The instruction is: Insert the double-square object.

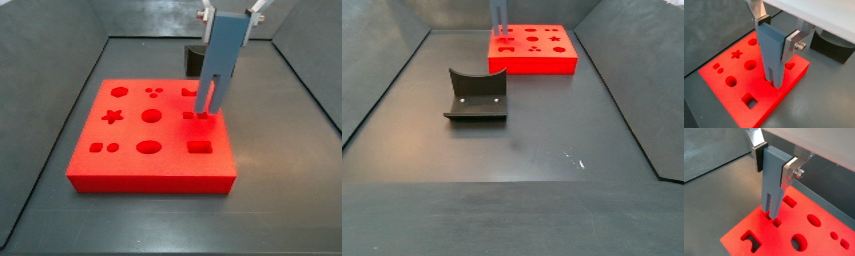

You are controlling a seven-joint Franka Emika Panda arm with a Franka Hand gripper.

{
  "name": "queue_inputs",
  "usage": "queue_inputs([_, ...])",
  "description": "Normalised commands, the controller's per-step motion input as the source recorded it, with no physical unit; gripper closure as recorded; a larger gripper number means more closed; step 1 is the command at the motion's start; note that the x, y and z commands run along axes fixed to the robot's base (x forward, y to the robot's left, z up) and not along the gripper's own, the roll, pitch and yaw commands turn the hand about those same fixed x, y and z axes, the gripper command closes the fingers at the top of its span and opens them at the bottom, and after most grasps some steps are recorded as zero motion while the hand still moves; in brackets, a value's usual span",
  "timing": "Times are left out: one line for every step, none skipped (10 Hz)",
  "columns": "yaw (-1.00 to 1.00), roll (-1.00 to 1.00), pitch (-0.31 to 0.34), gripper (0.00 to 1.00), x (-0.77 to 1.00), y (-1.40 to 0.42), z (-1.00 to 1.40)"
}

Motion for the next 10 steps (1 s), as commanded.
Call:
queue_inputs([0.0,0.01,0.0,1.0,-0.02,0.0,-0.03])
queue_inputs([0.0,0.06,0.0,1.0,-0.18,0.02,-0.17])
queue_inputs([0.0,0.04,-0.006,1.0,-0.17,0.0,-0.18])
queue_inputs([0.0,0.0,0.0,1.0,0.0,0.0,-0.03])
queue_inputs([0.0,0.0,-0.014,1.0,0.0,-0.05,-0.16])
queue_inputs([0.0,0.0,-0.037,1.0,0.0,-0.06,-0.16])
queue_inputs([0.0,-0.03,-0.05,1.0,0.0,-0.03,-0.13])
queue_inputs([0.0,-0.08,-0.064,1.0,0.0,0.0,-0.11])
queue_inputs([0.0,-0.13,-0.11,1.0,0.0,0.0,-0.15])
queue_inputs([0.0,-0.17,-0.167,1.0,0.0,0.05,-0.28])
